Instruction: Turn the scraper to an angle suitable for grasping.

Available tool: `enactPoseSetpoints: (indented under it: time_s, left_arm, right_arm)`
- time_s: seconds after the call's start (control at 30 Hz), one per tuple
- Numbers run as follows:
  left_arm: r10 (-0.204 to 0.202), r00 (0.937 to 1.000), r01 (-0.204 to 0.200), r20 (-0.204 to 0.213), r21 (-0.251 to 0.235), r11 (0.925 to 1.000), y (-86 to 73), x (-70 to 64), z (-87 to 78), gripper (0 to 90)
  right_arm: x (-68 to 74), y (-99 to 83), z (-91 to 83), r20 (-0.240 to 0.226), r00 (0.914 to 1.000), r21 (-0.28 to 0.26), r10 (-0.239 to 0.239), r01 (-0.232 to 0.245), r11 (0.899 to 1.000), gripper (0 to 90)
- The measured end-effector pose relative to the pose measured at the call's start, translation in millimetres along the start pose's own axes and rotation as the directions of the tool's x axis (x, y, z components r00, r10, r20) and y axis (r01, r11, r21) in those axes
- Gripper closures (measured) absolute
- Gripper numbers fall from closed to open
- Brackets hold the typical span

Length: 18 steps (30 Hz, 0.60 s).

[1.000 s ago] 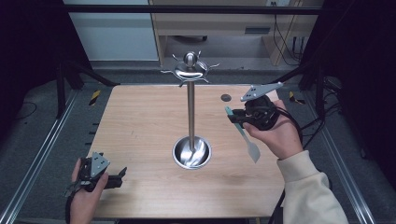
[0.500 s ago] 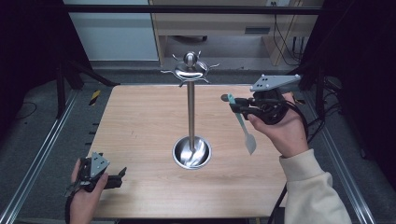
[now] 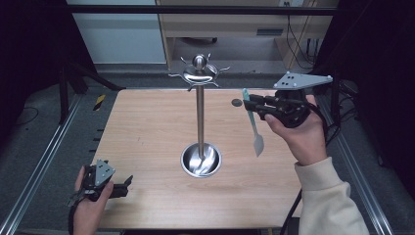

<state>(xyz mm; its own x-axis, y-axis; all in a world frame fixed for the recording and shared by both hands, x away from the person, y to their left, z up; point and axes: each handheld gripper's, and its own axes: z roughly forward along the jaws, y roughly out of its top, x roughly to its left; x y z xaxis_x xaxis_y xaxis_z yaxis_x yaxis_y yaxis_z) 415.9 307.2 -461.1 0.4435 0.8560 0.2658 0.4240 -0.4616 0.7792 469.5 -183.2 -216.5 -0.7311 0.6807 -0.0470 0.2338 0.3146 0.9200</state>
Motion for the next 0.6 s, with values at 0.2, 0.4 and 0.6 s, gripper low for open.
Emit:
enactPoseSetpoints:
  time_s: [0.2,0.4,0.6]
  left_arm:
    - [-0.002,1.0,0.002,0.002,-0.001,1.0,-0.1,-0.3,0.3,2.2]
    - [-0.008,0.9999,0.008,0.008,-0.003,1.0,-0.9,-0.9,0.6,2.2]
    - [-0.007,0.9999,0.007,0.008,-0.002,1.0,-0.3,-0.1,0.6,2.2]
  right_arm:
    - [2.9,3.4,-2.7,-0.005,1.0,-0.031,0.002,-0.003,1.0,74.4]
    - [5.1,5.5,-0.6,-0.011,0.9999,-0.035,0.003,-0.003,0.999,74.5]
    - [6.0,7.0,0.1,-0.015,0.9998,-0.049,0.01,-0.011,0.999,74.4]
